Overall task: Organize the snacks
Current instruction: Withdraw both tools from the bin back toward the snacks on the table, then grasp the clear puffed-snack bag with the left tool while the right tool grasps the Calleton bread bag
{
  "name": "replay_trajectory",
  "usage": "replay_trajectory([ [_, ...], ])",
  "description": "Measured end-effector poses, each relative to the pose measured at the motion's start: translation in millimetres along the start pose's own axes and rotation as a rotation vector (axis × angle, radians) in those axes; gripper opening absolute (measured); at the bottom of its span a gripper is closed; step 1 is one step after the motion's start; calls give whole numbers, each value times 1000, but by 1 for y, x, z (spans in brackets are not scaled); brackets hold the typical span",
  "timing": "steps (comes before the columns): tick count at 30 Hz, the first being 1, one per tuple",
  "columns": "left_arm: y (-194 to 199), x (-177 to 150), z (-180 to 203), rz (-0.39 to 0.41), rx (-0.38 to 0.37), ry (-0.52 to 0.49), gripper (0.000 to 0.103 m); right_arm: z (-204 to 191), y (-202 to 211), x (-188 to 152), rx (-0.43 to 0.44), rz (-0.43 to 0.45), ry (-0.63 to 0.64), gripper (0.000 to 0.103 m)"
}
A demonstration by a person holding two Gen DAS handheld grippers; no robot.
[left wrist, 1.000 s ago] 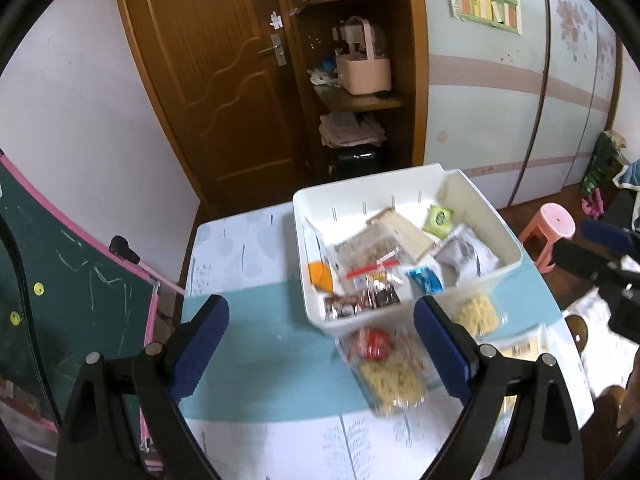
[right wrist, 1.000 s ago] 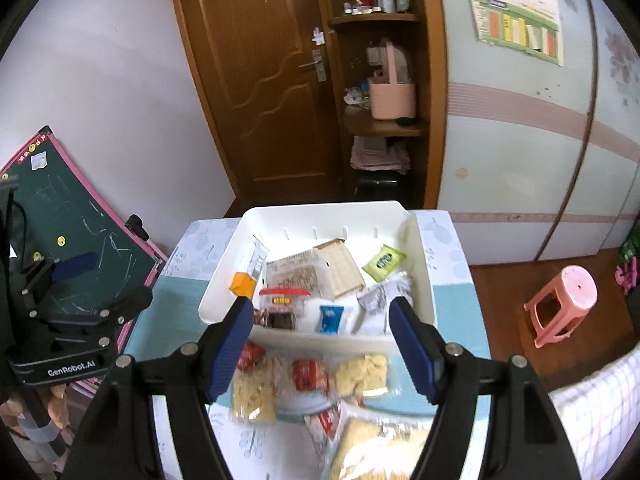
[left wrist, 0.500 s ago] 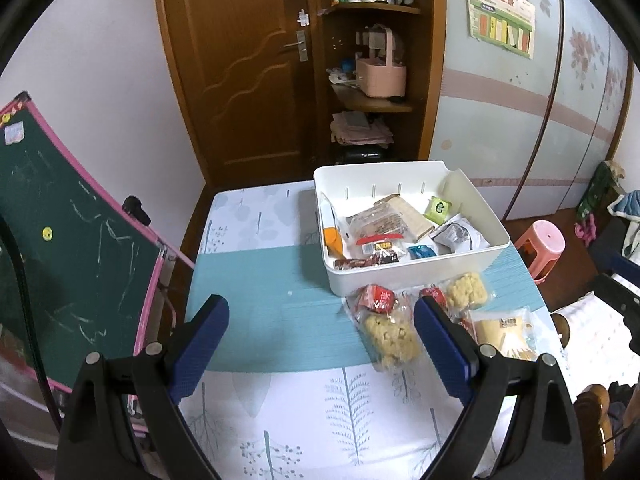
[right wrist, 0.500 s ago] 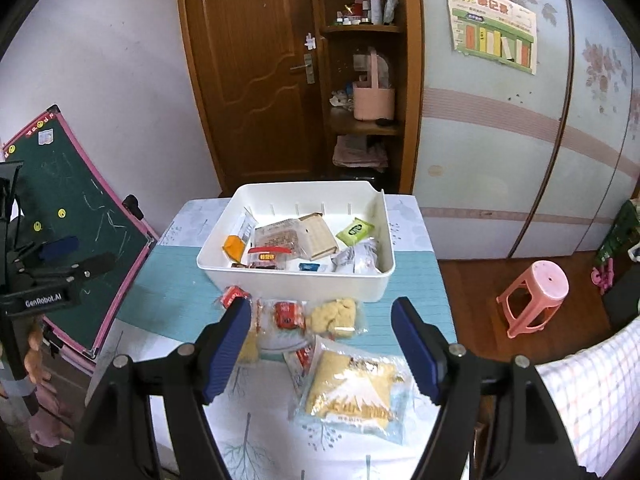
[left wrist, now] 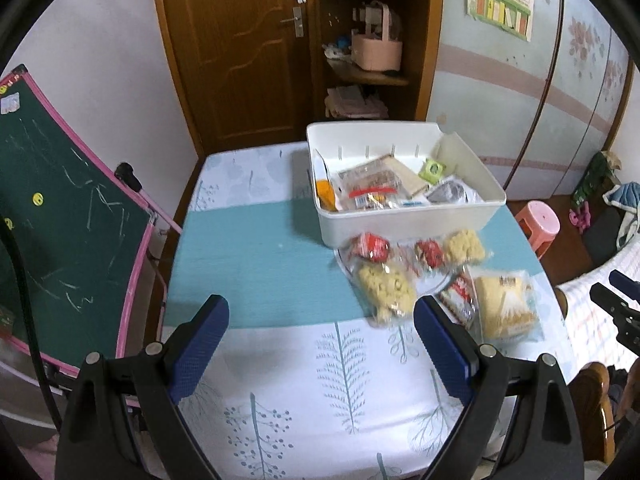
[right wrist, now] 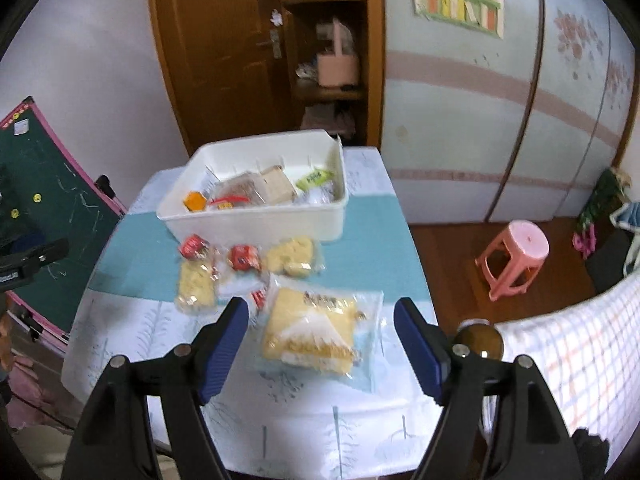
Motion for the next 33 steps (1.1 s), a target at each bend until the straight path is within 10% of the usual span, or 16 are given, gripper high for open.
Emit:
replay_trajectory([
  [17,-87,-49,30,-191,-60,35,93,30,-66,-81,109,-159,-232,97],
  [33,-184,-84,84,-387,-117,63,93,-6,-122,-100,138,-192,-139,103],
])
Point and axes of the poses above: each gripper's, at about its wrist camera, not at the fingertips, and y roughly against the way its jaws point, z to its right, x to its top, the point moved 10 cm from there along -y, roughly the way its jaws point, and after that the axes turned 13 degrees about z, right-handed, at the moved point
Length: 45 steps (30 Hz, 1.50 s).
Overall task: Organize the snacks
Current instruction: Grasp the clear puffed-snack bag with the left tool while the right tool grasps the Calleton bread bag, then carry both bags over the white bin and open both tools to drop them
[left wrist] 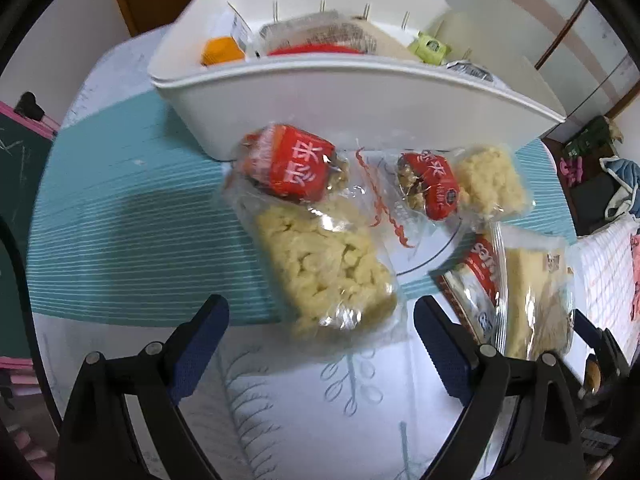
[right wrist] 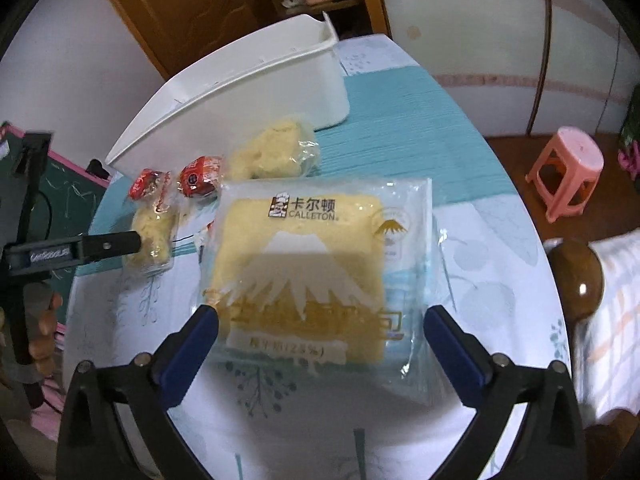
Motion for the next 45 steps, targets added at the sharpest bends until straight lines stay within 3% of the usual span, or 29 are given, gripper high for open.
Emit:
replay_trajectory([
  [4,-14,2,9,-21,3,8,93,-11,-10,-1,-22,-3,73,103],
  [13,-36,1,21,-37,85,-47,92,-16,-19,-2,-18,-22,71,103],
  [17,-28,3,24,4,76,-61,67,-16,-22,-3,-28,-37,81,103],
  [20,-22,0,24,16,69,-67,59,-20,-23,-4,-18,-61,107,102],
  [21,-22,0,23,17,69,-69,58,-21,-23,-4,-11,-63,114,99],
  [24,-25,-5,25,20,64,-74,57,-30,-16,0,44,-51,123,67],
  [25,-23,-8,23,20,60,-73,57,-33,-14,0,82,-56,93,48],
  [26,-21,-10,24,18,55,-74,56,-35,-13,0,122,-73,53,37],
  [29,-10,-23,26,16,31,-77,56,-41,-9,-4,173,-82,20,30],
  [36,30,-35,21,57,1,-71,55,-52,16,-7,210,-79,12,25],
  [45,108,0,25,249,-61,-86,55,-78,73,30,215,44,88,24],
])
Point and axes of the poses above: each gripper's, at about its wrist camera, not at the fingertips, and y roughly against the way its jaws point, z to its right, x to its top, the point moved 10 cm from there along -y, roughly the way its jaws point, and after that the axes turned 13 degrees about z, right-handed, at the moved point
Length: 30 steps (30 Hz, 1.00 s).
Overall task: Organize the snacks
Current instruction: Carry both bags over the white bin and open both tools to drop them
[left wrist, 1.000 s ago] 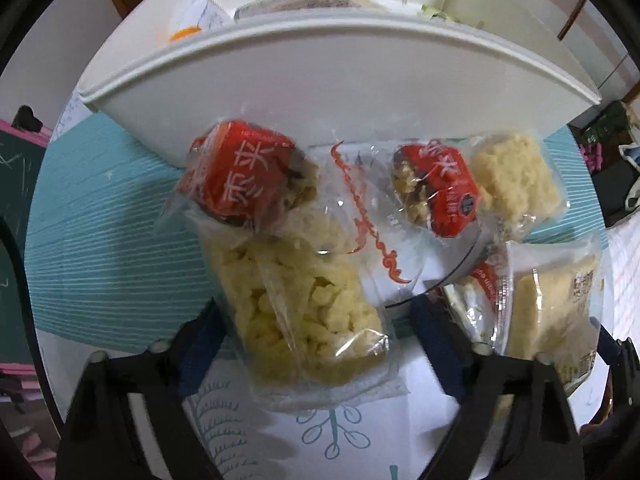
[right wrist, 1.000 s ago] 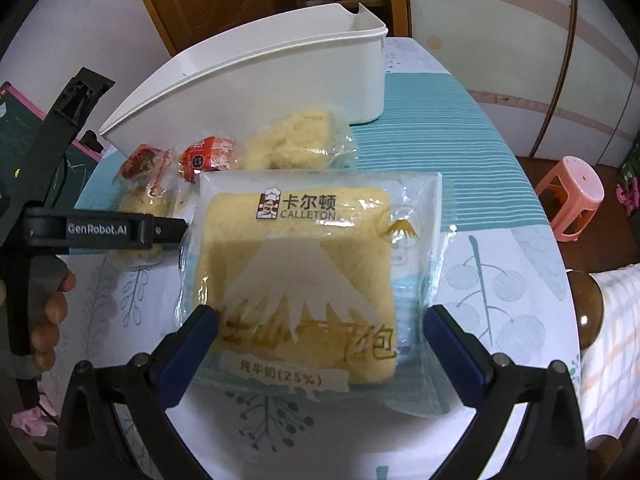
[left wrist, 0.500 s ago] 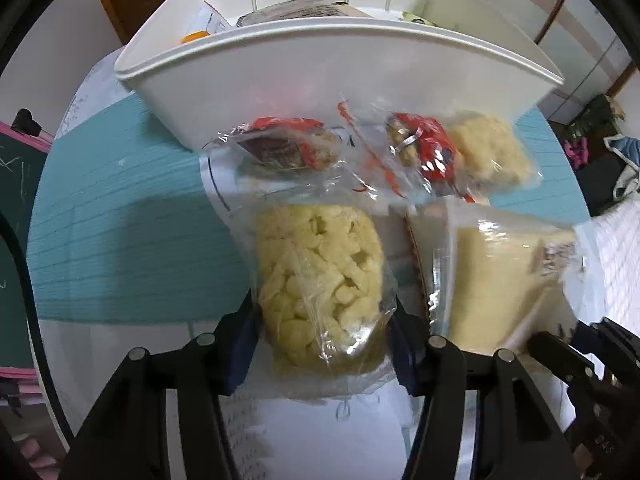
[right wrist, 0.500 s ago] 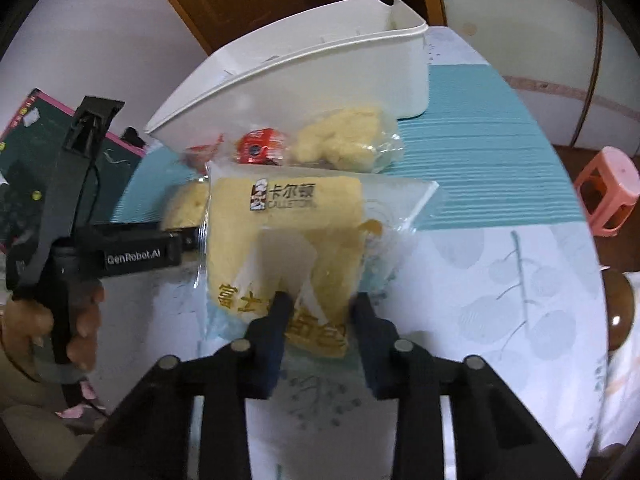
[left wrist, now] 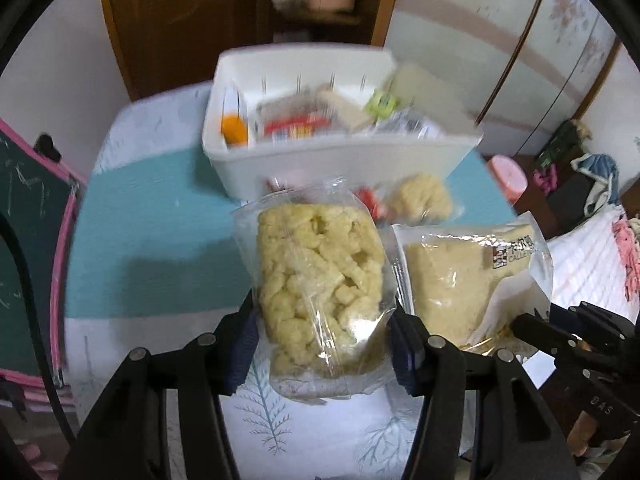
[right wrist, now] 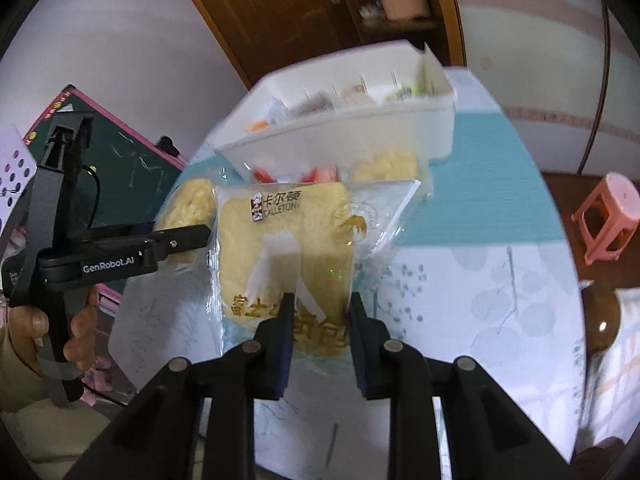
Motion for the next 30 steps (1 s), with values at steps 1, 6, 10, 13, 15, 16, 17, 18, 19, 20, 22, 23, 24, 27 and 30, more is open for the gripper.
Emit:
replay_trajectory([
  [1,9,13,1,31,-8,-10,55,-4,7,9,-2,20,11,24],
  [6,44,76,-2,158,-26,-58,55,-18,32,72,-37,135,108,24],
  [10,76,146,-8,283,-20,-96,55,-26,53,138,-88,246,184,24],
  [13,87,193,-9,345,-18,-111,55,-32,64,184,-111,330,214,24],
  [15,86,218,-8,361,4,-125,55,-36,68,215,-130,381,232,24],
  [16,84,233,-7,373,13,-129,55,-37,67,228,-143,403,239,24],
  [17,81,243,-6,377,17,-131,55,-38,65,245,-158,426,248,25],
  [18,78,253,-4,383,20,-136,55,-38,63,253,-166,437,249,25],
  [19,72,265,-3,391,31,-143,55,-36,58,268,-179,456,244,25],
  [20,66,273,-3,395,43,-147,55,-34,50,278,-188,464,234,25],
  [22,52,286,-4,399,62,-155,55,-25,36,291,-202,464,209,25],
  [23,41,293,-5,392,70,-152,55,-20,27,298,-210,460,194,25],
  [24,31,295,-6,381,72,-148,55,-16,18,303,-218,457,184,25],
  [27,-7,299,-11,329,81,-129,55,-7,-11,306,-245,424,164,25],
  [30,-49,292,-17,272,120,-141,56,6,-48,295,-251,359,139,26],
])
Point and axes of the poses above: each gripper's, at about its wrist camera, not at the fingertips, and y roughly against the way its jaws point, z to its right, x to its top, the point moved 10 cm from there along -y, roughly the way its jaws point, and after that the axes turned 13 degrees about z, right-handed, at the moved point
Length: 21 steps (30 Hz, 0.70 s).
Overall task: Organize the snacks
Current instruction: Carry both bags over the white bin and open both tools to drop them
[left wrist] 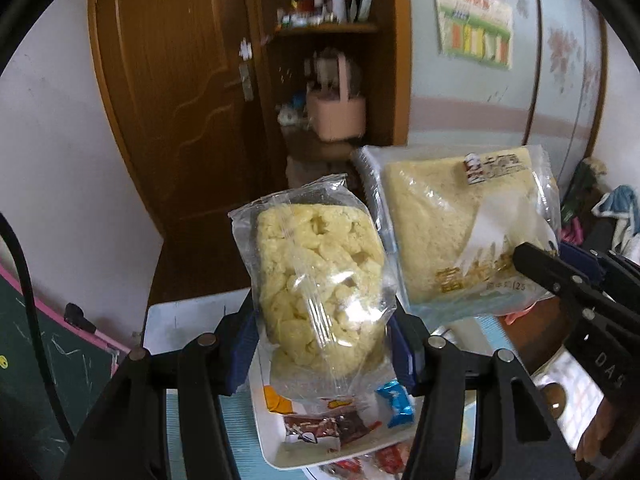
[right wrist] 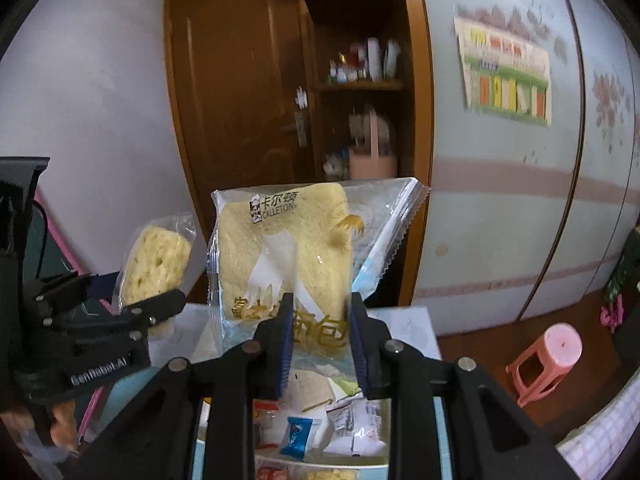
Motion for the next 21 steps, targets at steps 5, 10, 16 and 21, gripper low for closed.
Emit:
replay_trajectory([
  [5,-48,-42,9,-142,-13,-55,94,0,-49,-63,5,-156,9,37],
  [10,-69,-67,12,-169,31,-144,94,9,-72,-97,-22,-224,-1,48],
  [16,-67,-80,10,-183,22,-93,94,13,-80,-100,-14,-246,-43,51],
  [21,-49,-85,7,-169,8,-64,94,11,-72,-98,-9,-241,-60,51],
])
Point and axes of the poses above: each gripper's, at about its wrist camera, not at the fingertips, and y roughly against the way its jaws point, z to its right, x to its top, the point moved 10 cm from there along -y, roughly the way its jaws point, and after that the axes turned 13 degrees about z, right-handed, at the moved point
